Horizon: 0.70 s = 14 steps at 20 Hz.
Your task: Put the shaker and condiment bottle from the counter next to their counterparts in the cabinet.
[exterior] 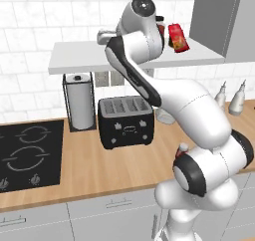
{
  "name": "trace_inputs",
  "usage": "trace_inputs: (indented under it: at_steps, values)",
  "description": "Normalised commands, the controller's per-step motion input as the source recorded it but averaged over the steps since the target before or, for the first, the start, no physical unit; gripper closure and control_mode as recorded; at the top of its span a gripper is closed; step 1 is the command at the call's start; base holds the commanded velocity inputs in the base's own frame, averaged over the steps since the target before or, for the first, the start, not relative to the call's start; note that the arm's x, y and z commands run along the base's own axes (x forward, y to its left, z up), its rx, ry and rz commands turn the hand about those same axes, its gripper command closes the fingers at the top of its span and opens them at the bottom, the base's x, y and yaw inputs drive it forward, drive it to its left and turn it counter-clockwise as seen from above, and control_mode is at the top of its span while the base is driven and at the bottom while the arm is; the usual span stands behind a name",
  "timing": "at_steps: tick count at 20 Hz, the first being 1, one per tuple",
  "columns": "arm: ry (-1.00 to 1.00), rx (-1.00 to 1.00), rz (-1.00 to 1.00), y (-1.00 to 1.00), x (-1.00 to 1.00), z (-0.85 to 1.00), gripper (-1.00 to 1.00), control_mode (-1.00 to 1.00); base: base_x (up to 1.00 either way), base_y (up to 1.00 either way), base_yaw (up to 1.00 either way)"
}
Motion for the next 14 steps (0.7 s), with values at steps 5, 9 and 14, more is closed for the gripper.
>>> trace_inputs:
  at_steps: [5,9,14]
  values:
    - [0.03,0.04,-0.01,0.11,0.17,0.00,1.00,-1.00,0.00,0.00,0.00]
    - [0.00,0.02,-0.03,0.00,0.18,0.00,1.00,-1.00,0.00,0.00,0.00]
    - [0.00,0.00,0.00,0.00,0.20,0.00,1.00,-1.00,0.00,0.00,0.00]
